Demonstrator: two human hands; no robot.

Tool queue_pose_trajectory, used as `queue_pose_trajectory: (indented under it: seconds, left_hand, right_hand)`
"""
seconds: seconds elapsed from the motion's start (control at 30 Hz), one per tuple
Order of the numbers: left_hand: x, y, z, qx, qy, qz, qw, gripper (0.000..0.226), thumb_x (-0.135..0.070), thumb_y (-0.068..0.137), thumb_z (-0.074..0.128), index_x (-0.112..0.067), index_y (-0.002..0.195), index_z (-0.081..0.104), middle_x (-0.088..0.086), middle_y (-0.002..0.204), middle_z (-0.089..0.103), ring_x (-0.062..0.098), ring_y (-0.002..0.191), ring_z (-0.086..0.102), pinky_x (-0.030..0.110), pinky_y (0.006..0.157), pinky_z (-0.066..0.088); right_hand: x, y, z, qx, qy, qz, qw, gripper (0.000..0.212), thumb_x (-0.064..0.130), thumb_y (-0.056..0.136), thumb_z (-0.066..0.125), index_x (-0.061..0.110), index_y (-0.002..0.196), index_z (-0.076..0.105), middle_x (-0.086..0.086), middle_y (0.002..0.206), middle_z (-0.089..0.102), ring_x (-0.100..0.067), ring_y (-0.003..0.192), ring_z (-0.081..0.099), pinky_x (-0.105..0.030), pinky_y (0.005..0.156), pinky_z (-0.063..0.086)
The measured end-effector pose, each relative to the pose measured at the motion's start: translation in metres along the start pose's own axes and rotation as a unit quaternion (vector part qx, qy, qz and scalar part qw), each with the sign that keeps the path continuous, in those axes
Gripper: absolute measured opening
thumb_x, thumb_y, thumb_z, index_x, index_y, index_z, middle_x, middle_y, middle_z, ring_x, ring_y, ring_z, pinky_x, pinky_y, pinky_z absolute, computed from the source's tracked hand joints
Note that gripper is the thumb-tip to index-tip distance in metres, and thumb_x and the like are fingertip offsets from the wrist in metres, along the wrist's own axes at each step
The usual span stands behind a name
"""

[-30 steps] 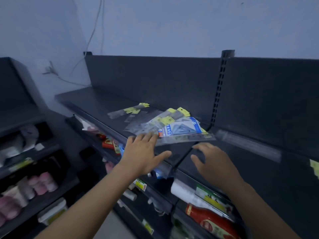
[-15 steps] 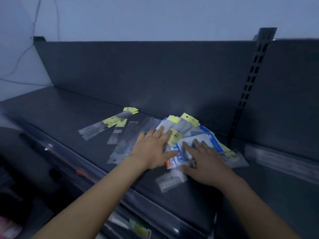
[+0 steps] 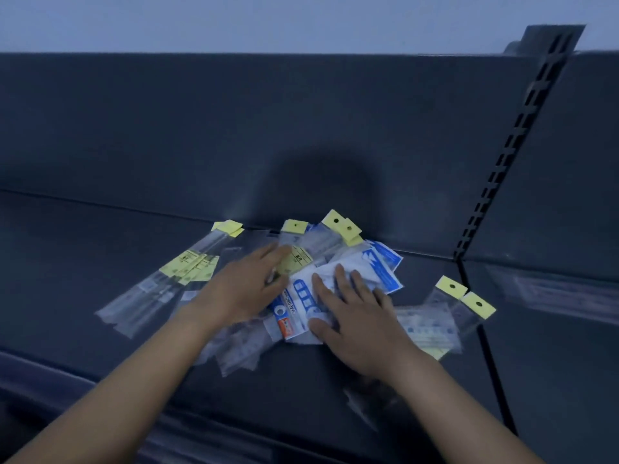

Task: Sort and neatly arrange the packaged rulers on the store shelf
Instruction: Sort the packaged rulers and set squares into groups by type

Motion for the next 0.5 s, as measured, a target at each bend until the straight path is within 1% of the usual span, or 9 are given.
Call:
queue_pose_trajectory:
  seconds: [0.07, 0.13, 0.17, 0.23, 0.3, 0.37, 0.4, 0.43, 0.5]
  left_hand:
    - [0.012, 0.005, -0.008, -0.025, -0.046, 0.015, 0.999, 0.059, -0.031, 0.095, 0.054, -0.021, 0.149, 0.033, 0.000, 0.151, 0.038, 0.019, 0.128, 0.046, 0.029, 0.105, 0.037]
    - [0.021, 0.011, -0.016, -0.053, -0.079, 0.027, 0.995, 0.061, -0.024, 0.089, 0.063, -0.017, 0.145, 0.039, 0.003, 0.143, 0.046, 0.019, 0.124, 0.048, 0.023, 0.099, 0.037]
    - [0.025, 0.013, -0.018, -0.062, -0.083, 0.035, 0.994, 0.062, -0.023, 0.086, 0.066, -0.017, 0.143, 0.041, 0.003, 0.139, 0.048, 0.018, 0.122, 0.049, 0.020, 0.094, 0.035]
    - [0.032, 0.017, -0.022, -0.069, -0.080, 0.041, 0.994, 0.062, -0.021, 0.082, 0.069, -0.017, 0.139, 0.047, 0.003, 0.132, 0.052, 0.018, 0.116, 0.052, 0.016, 0.085, 0.033]
    - [0.040, 0.019, -0.026, -0.076, -0.073, 0.038, 0.994, 0.057, -0.020, 0.078, 0.072, -0.014, 0.132, 0.055, 0.003, 0.126, 0.054, 0.019, 0.110, 0.055, 0.015, 0.080, 0.032]
    - [0.050, 0.019, -0.032, -0.080, -0.055, 0.025, 0.995, 0.054, -0.022, 0.074, 0.074, -0.012, 0.126, 0.059, 0.002, 0.126, 0.055, 0.019, 0.109, 0.056, 0.013, 0.079, 0.032]
    - [0.055, 0.018, -0.035, -0.078, -0.042, 0.014, 0.996, 0.055, -0.024, 0.074, 0.073, -0.013, 0.125, 0.059, 0.001, 0.128, 0.054, 0.020, 0.111, 0.056, 0.017, 0.084, 0.035]
    - [0.060, 0.017, -0.039, -0.069, -0.029, -0.002, 0.997, 0.055, -0.027, 0.074, 0.072, -0.015, 0.126, 0.058, 0.000, 0.131, 0.052, 0.022, 0.112, 0.056, 0.023, 0.089, 0.040]
    - [0.066, 0.013, -0.044, -0.041, 0.003, -0.038, 0.998, 0.056, -0.030, 0.077, 0.068, -0.018, 0.130, 0.054, -0.001, 0.136, 0.047, 0.027, 0.113, 0.055, 0.036, 0.091, 0.047]
  right_hand:
    - [0.006, 0.004, -0.006, -0.049, 0.042, 0.028, 0.998, 0.057, 0.055, 0.097, 0.027, 0.043, 0.149, 0.006, 0.008, 0.160, -0.005, -0.013, 0.147, -0.006, -0.042, 0.115, 0.002]
    - [0.002, 0.007, -0.019, -0.124, 0.080, 0.068, 0.987, 0.054, 0.051, 0.096, 0.036, 0.038, 0.147, 0.025, 0.008, 0.159, 0.016, -0.012, 0.144, 0.014, -0.038, 0.113, 0.015]
    - [-0.003, 0.008, -0.025, -0.148, 0.082, 0.099, 0.981, 0.055, 0.051, 0.095, 0.040, 0.034, 0.146, 0.029, 0.007, 0.157, 0.022, -0.014, 0.142, 0.020, -0.037, 0.112, 0.020]
    - [-0.017, 0.007, -0.031, -0.154, 0.068, 0.172, 0.971, 0.065, 0.056, 0.090, 0.049, 0.030, 0.146, 0.030, 0.005, 0.155, 0.027, -0.019, 0.140, 0.025, -0.039, 0.111, 0.024]
    - [-0.028, 0.004, -0.032, -0.128, 0.085, 0.232, 0.960, 0.079, 0.062, 0.081, 0.058, 0.027, 0.146, 0.030, 0.001, 0.151, 0.035, -0.024, 0.136, 0.031, -0.042, 0.110, 0.028]
    - [-0.034, 0.002, -0.032, -0.117, 0.121, 0.270, 0.948, 0.088, 0.064, 0.072, 0.066, 0.025, 0.144, 0.034, -0.002, 0.142, 0.046, -0.026, 0.131, 0.039, -0.044, 0.107, 0.032]
    - [-0.037, 0.002, -0.033, -0.122, 0.137, 0.279, 0.943, 0.088, 0.063, 0.068, 0.070, 0.024, 0.141, 0.039, -0.003, 0.136, 0.052, -0.027, 0.127, 0.044, -0.044, 0.105, 0.035]
    - [-0.040, 0.002, -0.035, -0.129, 0.160, 0.283, 0.937, 0.086, 0.060, 0.063, 0.076, 0.024, 0.134, 0.045, -0.004, 0.128, 0.057, -0.027, 0.121, 0.048, -0.044, 0.101, 0.038]
    - [-0.045, 0.003, -0.040, -0.126, 0.207, 0.298, 0.923, 0.079, 0.053, 0.054, 0.085, 0.022, 0.118, 0.052, -0.004, 0.115, 0.061, -0.027, 0.111, 0.055, -0.042, 0.095, 0.044]
Point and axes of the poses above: each hand's wrist, its own y-axis towards the middle knuckle, its own z-axis out of the palm, x = y × z, the point moved 4 cm from there along y, towards the middle knuckle
